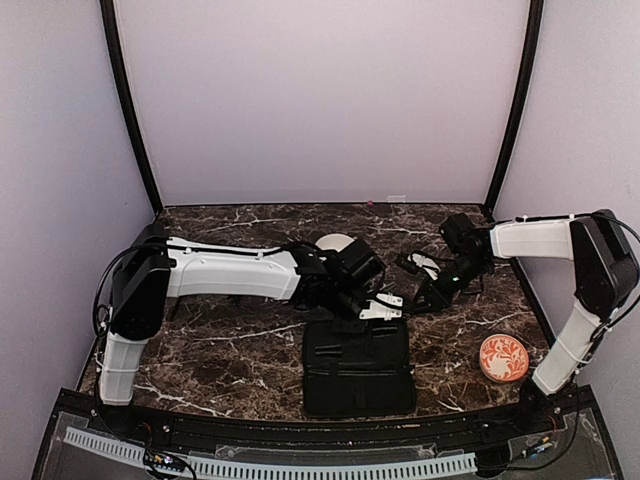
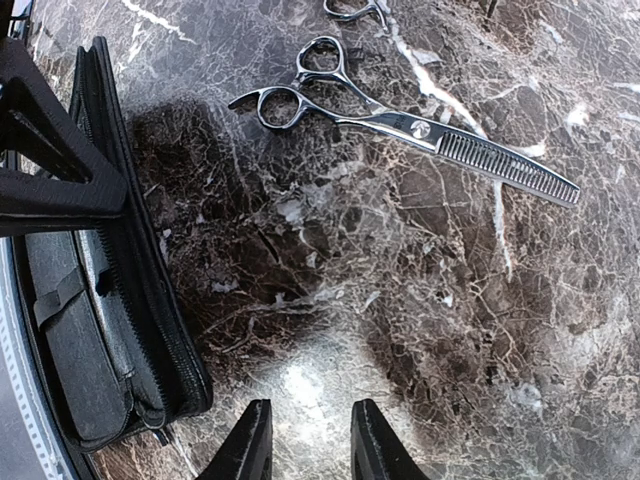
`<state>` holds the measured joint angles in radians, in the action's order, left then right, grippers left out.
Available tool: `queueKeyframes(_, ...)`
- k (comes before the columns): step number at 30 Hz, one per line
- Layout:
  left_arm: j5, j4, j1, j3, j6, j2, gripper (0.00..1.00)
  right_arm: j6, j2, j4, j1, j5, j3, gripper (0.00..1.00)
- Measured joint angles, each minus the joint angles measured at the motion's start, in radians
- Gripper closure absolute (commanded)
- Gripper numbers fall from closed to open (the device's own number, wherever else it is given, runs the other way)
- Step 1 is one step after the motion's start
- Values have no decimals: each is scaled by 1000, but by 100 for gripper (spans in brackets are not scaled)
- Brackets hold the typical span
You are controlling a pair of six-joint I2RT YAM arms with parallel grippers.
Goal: Sort the hair-cutting tools
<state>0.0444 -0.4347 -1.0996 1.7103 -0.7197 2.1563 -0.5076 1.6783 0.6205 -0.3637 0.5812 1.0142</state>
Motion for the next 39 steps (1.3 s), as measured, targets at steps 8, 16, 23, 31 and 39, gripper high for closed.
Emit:
queueKeyframes(8,92,-15,-3,21,58,-1,59,0,0,0,0,0,0,73)
queueKeyframes(16,179,-107,46,59,177,-75,49,0,0,0,0,0,0,73)
queueKeyframes(23,80,-164,182,54,300,-105,63,-5,0,1,0,0,0,73)
queueKeyframes(31,-29,-241,188,249,420,61,67,-8,0,3,0,3,0,73)
queueKeyframes(39,-91,-233,186,266,509,145,42,-8,-26,2,8,16,0,74)
